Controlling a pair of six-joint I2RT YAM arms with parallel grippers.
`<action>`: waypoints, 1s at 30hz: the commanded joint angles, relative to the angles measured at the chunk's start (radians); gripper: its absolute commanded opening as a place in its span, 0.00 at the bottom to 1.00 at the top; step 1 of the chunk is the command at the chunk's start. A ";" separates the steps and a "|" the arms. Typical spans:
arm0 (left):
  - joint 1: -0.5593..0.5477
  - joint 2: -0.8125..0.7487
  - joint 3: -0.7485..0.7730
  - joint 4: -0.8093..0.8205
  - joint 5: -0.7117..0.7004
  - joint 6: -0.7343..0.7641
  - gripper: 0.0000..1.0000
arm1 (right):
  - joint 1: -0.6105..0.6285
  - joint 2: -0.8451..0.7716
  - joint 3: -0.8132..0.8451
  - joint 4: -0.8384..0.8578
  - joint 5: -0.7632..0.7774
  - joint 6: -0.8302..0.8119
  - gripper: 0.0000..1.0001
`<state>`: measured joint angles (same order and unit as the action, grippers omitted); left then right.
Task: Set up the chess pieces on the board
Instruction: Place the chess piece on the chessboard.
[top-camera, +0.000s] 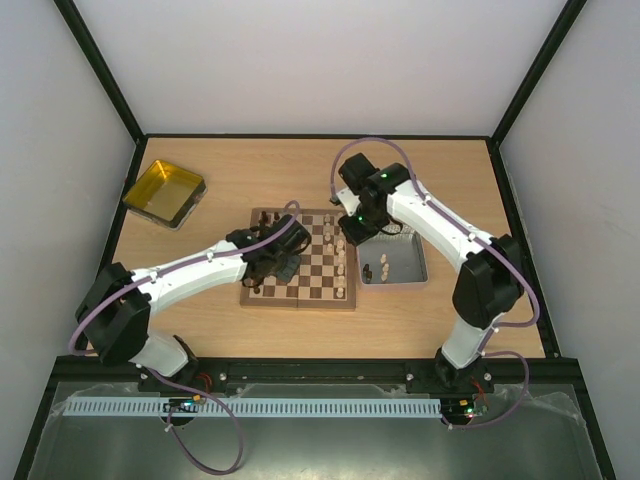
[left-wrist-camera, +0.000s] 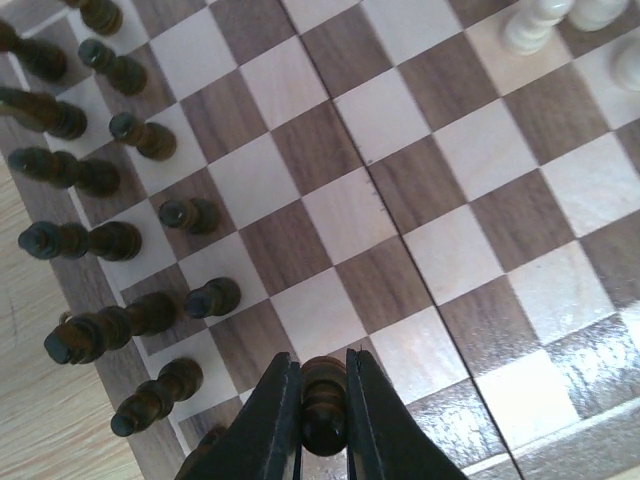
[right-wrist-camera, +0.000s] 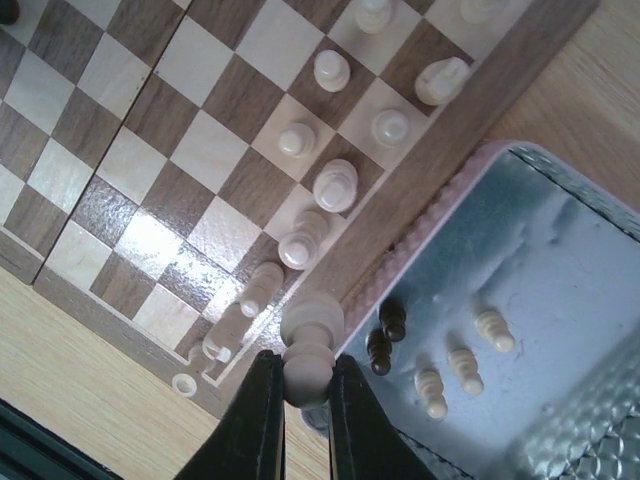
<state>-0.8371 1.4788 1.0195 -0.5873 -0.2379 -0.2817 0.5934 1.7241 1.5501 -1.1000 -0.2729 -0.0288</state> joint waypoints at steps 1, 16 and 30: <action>0.027 -0.019 -0.041 0.026 -0.021 -0.042 0.06 | 0.025 0.036 0.059 -0.016 0.004 0.009 0.02; 0.052 0.003 -0.093 0.046 -0.019 -0.074 0.07 | 0.095 0.154 0.135 -0.023 -0.001 0.008 0.02; 0.109 0.012 -0.111 0.082 0.061 -0.056 0.07 | 0.102 0.213 0.155 -0.022 0.009 0.013 0.02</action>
<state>-0.7418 1.4811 0.9257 -0.5201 -0.2150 -0.3447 0.6888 1.9224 1.6749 -1.1015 -0.2829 -0.0242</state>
